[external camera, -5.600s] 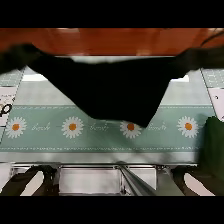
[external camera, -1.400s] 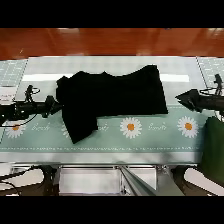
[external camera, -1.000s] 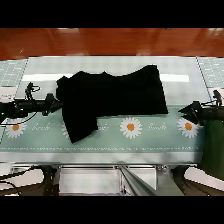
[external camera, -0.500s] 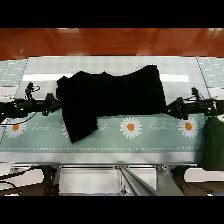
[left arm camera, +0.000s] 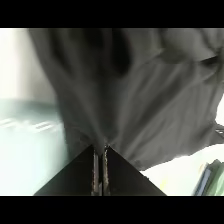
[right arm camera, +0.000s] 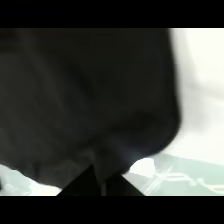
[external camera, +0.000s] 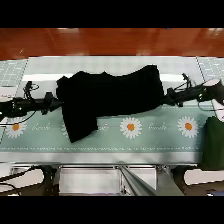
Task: Fold the shirts.
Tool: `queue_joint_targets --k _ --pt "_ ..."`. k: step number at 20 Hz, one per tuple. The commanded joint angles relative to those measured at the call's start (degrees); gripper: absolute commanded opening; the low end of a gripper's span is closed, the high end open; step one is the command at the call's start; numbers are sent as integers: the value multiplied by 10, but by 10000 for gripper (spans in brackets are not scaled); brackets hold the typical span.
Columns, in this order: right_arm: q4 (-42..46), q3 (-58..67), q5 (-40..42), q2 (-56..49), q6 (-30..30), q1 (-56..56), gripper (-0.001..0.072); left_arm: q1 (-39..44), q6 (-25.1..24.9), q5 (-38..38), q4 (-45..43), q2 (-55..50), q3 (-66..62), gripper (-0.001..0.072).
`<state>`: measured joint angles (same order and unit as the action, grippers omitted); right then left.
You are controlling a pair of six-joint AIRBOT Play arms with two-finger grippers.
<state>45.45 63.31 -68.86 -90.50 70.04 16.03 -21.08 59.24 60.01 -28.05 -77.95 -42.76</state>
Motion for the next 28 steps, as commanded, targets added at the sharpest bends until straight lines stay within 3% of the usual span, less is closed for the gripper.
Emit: queue_joint_targets --k 1,4,5,10,14,18,20,23,24,28 --pt "20 110 -48 52 23 0 29 0 0 7 55 60 -50 22" --pt "82 259 -66 111 60 1 29 0 13 8 144 147 -151 21" --pt "106 309 -68 130 86 1 29 0 19 -3 148 175 -193 21" --pt "112 507 -69 216 99 1 29 -2 66 -53 111 251 -410 21" --pt "163 544 -51 329 106 1 29 -31 125 -50 34 311 -508 21" --pt "250 543 -83 429 114 1 29 -112 125 -43 9 430 -512 21" --pt "280 538 -123 470 118 1 29 -143 134 -39 -73 492 -511 21" --pt "324 500 -143 532 134 1 29 -137 207 -33 -246 557 -510 21" --pt "339 483 -146 548 140 1 29 -127 210 -18 -286 566 -510 21" --pt "357 367 -143 575 165 1 29 -68 250 60 -389 570 -481 21"
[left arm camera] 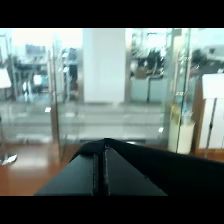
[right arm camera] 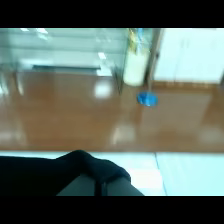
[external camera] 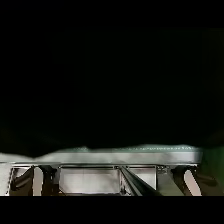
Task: Fold the shirts.
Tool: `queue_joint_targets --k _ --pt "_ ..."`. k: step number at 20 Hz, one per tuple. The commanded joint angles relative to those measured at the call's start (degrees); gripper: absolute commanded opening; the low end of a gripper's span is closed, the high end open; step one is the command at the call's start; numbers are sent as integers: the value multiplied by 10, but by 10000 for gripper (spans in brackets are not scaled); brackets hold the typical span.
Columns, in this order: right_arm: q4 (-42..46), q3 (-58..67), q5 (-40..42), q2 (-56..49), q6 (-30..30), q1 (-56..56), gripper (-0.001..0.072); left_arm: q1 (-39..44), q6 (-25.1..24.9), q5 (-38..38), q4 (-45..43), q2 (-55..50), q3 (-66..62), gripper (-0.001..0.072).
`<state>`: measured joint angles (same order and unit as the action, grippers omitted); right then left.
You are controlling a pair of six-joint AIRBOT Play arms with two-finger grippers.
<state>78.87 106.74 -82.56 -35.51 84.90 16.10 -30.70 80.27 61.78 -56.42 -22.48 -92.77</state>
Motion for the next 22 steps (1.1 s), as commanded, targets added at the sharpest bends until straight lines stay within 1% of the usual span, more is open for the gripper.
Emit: queue_joint_targets --k 1,2,4,5,7,8,10,13,15,17,18,20,22 --pt "9 -103 3 25 17 0 29 32 51 50 -118 12 45 21" --pt "-7 -146 17 23 16 0 29 31 62 58 -125 5 73 21" --pt "-39 -224 51 10 13 0 29 31 65 65 -96 -23 145 21" --pt "-58 -262 72 -4 6 0 29 31 55 64 -67 -44 186 21" --pt "-94 -321 123 -46 -19 0 29 34 18 51 -3 -101 257 21" --pt "-110 -341 150 -77 -33 0 29 42 0 29 18 -134 287 21" --pt "-138 -356 193 -158 -61 -6 29 75 -18 -22 25 -218 324 21" --pt "-184 -353 275 -296 -95 -29 29 145 -26 -104 25 -367 320 21" --pt "-217 -339 332 -388 -118 -43 29 179 15 -158 25 -468 293 21" --pt "-251 -309 370 -468 -125 -49 29 204 32 -184 25 -566 244 21" --pt "-265 -286 375 -506 -125 -48 29 212 38 -184 25 -610 215 21" --pt "-267 -235 369 -569 -121 -48 29 223 46 -183 25 -686 158 21" --pt "-267 -185 353 -619 -116 -48 29 228 77 -181 25 -742 115 21"
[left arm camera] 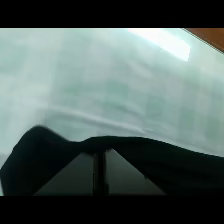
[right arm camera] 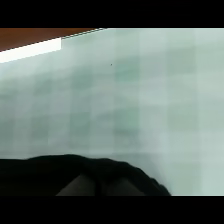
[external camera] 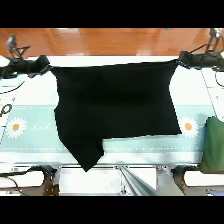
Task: Fold the shirts.
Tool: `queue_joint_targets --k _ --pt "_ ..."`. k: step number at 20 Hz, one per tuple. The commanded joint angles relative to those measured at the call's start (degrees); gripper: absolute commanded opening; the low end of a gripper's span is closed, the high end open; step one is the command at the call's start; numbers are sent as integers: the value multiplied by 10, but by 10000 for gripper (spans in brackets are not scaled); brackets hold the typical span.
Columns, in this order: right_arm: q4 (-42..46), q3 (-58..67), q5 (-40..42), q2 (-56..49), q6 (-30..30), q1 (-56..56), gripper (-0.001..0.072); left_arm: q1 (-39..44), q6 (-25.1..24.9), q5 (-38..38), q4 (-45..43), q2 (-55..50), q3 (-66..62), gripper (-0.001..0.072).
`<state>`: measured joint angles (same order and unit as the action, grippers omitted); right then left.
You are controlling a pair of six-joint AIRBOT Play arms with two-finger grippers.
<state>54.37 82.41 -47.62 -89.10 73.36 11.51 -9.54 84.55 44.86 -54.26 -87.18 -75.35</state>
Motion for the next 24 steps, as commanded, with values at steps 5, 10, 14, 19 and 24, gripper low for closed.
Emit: queue_joint_targets --k 5,10,14,19,24 --pt "-17 124 -47 -148 14 -2 29 16 49 31 14 -121 -79 21" --pt "-2 124 -140 -149 15 23 30 9 -39 157 19 -88 -61 21" --pt "32 123 -249 -149 15 53 30 -7 -78 181 16 -15 42 21" --pt "53 122 -277 -160 15 44 30 -7 -99 182 16 7 150 21" --pt "52 122 -308 -186 15 39 30 -23 -97 205 16 7 162 22"
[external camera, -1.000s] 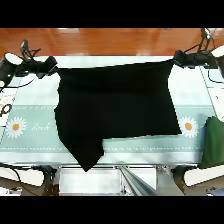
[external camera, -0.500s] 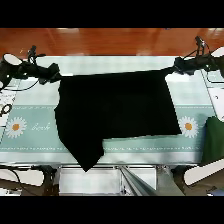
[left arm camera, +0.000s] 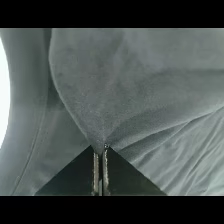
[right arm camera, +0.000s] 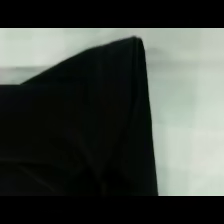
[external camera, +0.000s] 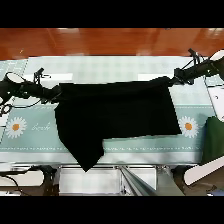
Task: Fold the shirts.
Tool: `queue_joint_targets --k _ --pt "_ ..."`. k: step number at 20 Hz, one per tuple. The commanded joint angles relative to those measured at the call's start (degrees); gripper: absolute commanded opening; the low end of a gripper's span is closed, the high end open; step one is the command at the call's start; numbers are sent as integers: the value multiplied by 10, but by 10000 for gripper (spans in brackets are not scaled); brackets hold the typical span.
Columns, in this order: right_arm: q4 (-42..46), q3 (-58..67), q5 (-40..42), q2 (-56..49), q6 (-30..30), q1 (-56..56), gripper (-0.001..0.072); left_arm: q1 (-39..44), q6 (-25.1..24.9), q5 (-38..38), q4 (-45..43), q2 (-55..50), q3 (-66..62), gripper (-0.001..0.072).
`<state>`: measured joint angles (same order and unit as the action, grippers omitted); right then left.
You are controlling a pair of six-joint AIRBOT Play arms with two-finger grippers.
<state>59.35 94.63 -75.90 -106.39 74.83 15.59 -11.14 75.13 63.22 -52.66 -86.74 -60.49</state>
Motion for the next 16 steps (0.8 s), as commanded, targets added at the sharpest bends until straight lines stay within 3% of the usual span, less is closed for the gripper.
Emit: queue_joint_targets --k 1,5,6,7,8,11,13,16 --pt "2 0 -28 -17 1 -2 30 -7 -3 31 -1 2 13 22" --pt "2 0 -29 -26 8 -2 31 -6 -3 54 1 2 13 22" --pt "1 0 -26 -27 10 -2 94 -6 -3 60 0 1 13 32" --pt "1 0 -25 -27 17 -2 292 -6 -3 65 0 0 13 187" --pt "-7 0 -29 -26 19 -2 410 -6 -4 73 0 0 12 508" --pt "-9 18 -72 -10 37 24 411 -25 21 119 -25 11 -18 499" --pt "-9 16 -98 23 44 62 411 -60 36 108 -34 56 -21 499" --pt "-105 -81 -59 108 13 123 411 -121 46 103 -48 143 24 499"
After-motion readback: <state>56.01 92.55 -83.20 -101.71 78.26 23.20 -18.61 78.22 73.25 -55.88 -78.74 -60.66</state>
